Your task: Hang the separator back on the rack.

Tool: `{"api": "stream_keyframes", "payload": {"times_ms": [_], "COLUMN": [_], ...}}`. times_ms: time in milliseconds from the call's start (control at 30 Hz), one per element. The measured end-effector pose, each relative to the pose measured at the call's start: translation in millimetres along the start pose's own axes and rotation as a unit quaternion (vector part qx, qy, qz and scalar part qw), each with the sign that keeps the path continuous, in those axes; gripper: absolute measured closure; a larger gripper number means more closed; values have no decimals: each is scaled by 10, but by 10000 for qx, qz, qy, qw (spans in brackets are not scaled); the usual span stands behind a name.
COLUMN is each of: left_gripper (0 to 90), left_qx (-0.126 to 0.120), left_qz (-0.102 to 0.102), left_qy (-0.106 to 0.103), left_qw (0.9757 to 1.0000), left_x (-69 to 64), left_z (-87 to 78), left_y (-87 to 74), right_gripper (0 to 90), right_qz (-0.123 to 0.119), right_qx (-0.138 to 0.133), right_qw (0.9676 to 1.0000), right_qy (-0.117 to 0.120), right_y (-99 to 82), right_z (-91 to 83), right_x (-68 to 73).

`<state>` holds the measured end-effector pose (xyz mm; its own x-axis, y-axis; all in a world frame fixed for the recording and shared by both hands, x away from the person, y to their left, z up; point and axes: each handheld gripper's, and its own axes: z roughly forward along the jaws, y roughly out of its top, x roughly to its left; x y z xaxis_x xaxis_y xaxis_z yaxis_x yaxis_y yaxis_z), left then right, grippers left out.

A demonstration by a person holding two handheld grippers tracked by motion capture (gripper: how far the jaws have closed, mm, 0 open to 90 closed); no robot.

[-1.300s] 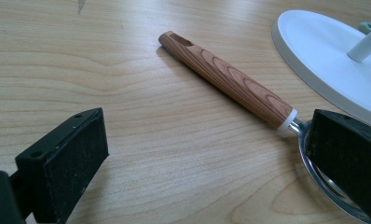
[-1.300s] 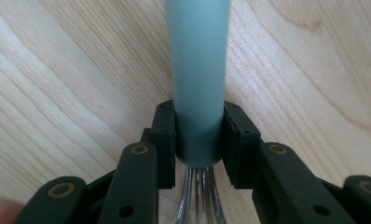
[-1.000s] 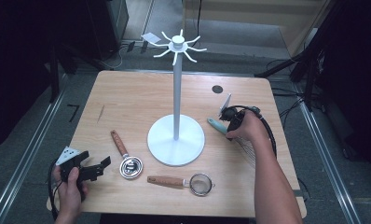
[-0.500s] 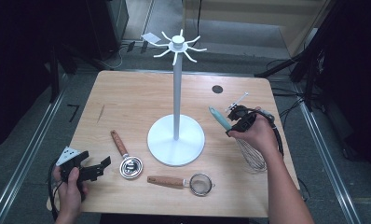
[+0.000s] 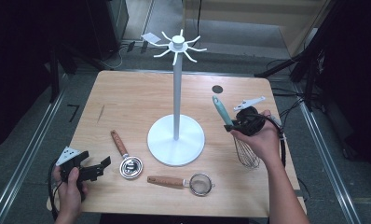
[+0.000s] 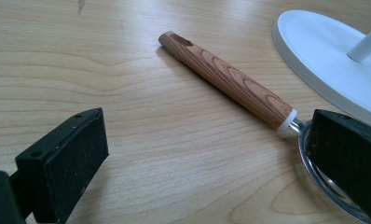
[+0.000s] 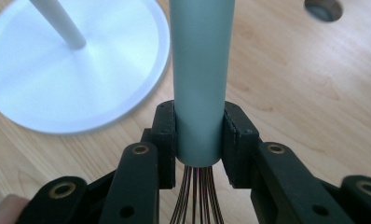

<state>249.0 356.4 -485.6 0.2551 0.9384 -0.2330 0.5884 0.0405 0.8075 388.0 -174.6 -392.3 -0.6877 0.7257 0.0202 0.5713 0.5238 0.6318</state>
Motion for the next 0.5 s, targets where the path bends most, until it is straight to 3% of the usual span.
{"api": "stream_keyframes", "payload": {"times_ms": [100, 200, 500], "left_gripper": [0, 0, 0], "left_qx": [1, 1, 4], "left_qz": [1, -5, -7], "left_qy": [-2, 9, 1], "left_qw": [10000, 10000, 10000], "left_x": [-1, 0, 2], "left_z": [-1, -2, -2], "left_y": [-1, -1, -1], "right_gripper": [713, 712, 712], "right_qz": [185, 341, 508], "right_qx": [-457, -932, -1659], "right_qw": [9988, 9950, 9846], "right_qy": [52, 94, 208], "right_y": [-24, -52, -118], "right_z": [-78, -167, -323], "right_x": [-12, -2, 114]}}
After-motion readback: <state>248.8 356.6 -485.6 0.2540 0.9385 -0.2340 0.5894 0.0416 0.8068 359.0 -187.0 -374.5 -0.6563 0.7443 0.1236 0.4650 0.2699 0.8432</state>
